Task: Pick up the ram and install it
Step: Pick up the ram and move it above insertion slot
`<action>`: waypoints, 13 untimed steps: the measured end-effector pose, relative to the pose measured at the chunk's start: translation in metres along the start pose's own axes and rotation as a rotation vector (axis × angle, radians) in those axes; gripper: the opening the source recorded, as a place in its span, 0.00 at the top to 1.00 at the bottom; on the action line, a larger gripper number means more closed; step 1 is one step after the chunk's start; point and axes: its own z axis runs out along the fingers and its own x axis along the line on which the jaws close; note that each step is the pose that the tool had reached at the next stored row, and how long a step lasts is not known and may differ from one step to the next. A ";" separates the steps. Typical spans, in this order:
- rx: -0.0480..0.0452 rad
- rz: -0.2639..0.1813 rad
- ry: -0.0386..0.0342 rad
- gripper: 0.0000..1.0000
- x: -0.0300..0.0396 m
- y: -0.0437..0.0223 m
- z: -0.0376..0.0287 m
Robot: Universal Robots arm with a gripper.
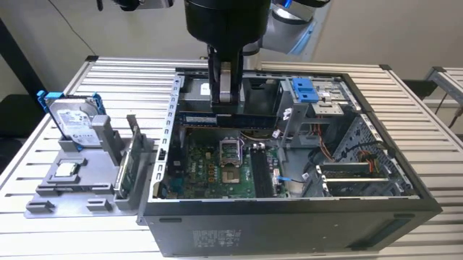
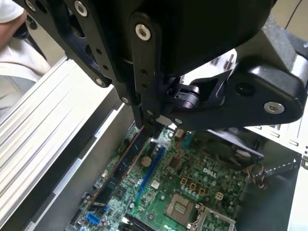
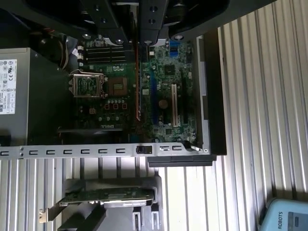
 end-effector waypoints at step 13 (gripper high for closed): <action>-0.0001 0.000 0.0000 0.86 -0.0024 -0.0438 0.0013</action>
